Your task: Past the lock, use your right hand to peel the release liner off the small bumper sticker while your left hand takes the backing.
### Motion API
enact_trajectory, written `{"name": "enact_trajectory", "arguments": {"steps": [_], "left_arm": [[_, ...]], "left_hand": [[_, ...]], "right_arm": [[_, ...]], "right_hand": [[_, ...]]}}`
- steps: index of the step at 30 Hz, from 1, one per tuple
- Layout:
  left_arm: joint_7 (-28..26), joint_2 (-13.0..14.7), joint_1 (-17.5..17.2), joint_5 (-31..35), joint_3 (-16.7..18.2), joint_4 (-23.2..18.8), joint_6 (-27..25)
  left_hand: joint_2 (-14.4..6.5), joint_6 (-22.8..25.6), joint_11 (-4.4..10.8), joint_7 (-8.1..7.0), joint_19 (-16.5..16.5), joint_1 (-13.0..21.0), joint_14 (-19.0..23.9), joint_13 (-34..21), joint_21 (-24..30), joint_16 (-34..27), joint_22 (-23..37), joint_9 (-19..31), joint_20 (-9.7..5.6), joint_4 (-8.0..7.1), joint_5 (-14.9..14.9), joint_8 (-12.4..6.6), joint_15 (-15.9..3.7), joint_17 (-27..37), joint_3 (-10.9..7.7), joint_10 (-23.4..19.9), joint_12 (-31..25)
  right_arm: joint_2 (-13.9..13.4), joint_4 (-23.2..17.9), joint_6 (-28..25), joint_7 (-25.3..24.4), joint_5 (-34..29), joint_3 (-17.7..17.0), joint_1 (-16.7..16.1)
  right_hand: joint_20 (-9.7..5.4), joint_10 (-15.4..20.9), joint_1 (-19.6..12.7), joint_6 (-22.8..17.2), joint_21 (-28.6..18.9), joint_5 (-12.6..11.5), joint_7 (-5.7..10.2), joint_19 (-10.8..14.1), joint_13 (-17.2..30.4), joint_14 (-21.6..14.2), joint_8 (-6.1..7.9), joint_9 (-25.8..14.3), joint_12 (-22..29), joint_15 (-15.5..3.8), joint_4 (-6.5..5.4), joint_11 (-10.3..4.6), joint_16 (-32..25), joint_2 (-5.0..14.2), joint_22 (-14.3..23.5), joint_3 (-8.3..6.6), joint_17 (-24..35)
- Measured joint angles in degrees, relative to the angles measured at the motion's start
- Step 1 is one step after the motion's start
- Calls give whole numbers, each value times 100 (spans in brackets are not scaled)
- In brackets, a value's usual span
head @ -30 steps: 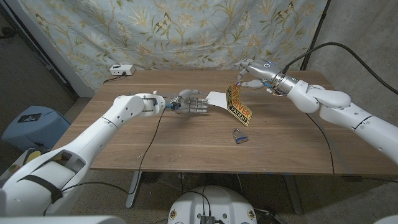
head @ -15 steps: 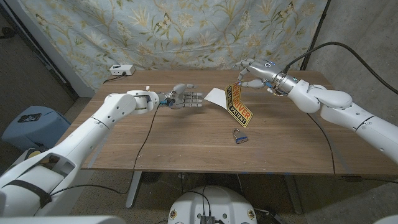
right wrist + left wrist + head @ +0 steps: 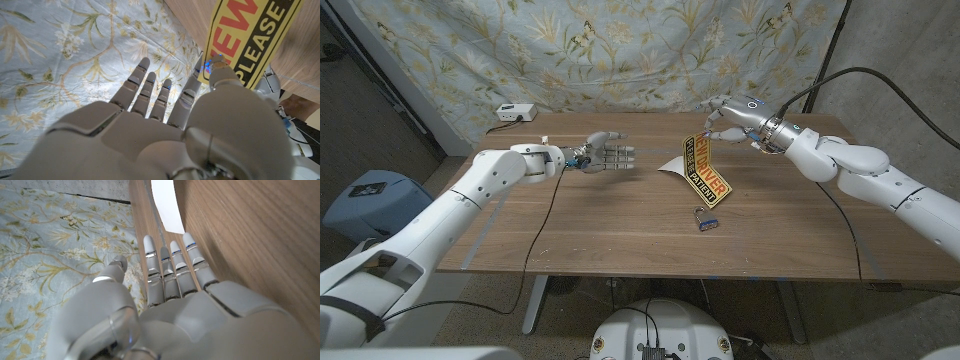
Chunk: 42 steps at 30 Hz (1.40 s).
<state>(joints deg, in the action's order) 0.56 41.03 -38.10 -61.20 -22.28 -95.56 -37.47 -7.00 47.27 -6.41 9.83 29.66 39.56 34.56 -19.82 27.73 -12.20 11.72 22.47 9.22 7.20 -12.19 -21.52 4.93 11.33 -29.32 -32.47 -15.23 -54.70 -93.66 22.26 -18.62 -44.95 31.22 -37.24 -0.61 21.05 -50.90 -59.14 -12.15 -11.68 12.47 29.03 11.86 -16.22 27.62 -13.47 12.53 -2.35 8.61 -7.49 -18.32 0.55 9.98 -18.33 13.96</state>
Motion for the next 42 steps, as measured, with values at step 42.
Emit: {"name": "enact_trajectory", "arguments": {"steps": [42], "left_arm": [[949,-847,896,128,-578,1839,-378]], "left_hand": [[-27,-10,-76,51,-61,-319,-59,-26,0,0,1,-43,61,-73,33,145,102,12,73,76,29]], "right_arm": [[-127,-544,-101,-168,-215,-271,-105]], "right_hand": [[-1,0,0,0,0,0,0,-1,-1,0,-1,5,-23,0,-24,0,0,0,0,24,29]]}}
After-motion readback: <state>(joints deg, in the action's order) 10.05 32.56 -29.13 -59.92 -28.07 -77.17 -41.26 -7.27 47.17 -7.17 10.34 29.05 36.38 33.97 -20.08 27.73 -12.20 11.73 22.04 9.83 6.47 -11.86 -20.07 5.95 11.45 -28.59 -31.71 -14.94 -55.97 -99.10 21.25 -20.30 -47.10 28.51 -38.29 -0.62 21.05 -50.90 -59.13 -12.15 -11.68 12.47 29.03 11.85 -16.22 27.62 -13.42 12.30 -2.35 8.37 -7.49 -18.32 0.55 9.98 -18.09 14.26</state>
